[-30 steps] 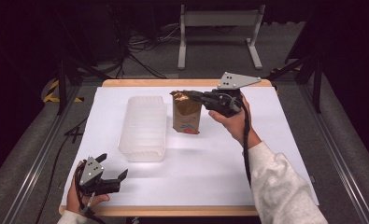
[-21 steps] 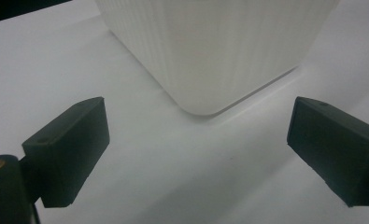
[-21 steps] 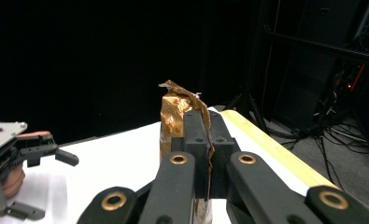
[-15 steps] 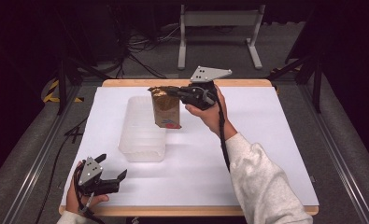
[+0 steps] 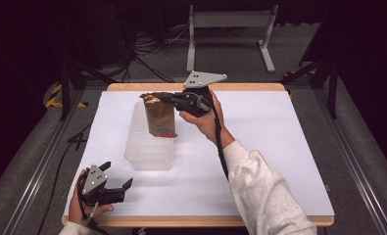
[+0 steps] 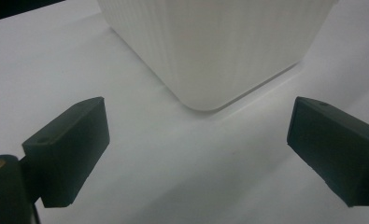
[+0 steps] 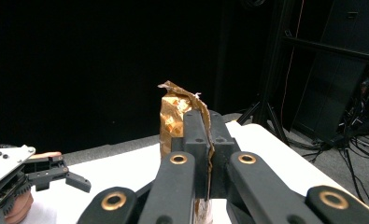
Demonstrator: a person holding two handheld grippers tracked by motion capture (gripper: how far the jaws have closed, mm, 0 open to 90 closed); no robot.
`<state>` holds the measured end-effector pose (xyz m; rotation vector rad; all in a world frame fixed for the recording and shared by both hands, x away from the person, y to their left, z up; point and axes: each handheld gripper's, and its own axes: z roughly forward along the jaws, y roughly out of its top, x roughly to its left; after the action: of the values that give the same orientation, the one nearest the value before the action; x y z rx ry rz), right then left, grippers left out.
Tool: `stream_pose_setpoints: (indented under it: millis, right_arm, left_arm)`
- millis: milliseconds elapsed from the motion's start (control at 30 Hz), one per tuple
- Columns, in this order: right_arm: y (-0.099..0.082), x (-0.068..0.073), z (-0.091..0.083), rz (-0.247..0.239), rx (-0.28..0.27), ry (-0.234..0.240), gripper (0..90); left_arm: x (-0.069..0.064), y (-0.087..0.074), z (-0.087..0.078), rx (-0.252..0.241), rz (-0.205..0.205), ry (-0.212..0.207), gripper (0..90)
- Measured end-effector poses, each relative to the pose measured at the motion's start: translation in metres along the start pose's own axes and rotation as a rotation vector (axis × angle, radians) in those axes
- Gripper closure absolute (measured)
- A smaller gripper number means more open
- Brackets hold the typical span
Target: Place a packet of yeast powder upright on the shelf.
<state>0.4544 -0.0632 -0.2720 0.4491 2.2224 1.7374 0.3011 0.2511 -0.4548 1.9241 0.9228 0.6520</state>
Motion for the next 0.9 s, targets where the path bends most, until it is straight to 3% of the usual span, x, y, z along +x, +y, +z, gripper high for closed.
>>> stream_pose_setpoints:
  millis: [400,900]
  right_arm:
    - [-0.005,0.007,0.015,-0.001,0.018,0.03,89.4]
    - [0.0,0.028,0.007,-0.025,0.017,0.075,89.3]
  left_arm:
    - [0.0,0.0,0.0,0.0,-0.004,-0.001,6.7]
    - [-0.001,0.0,0.0,-0.001,-0.002,-0.006,6.6]
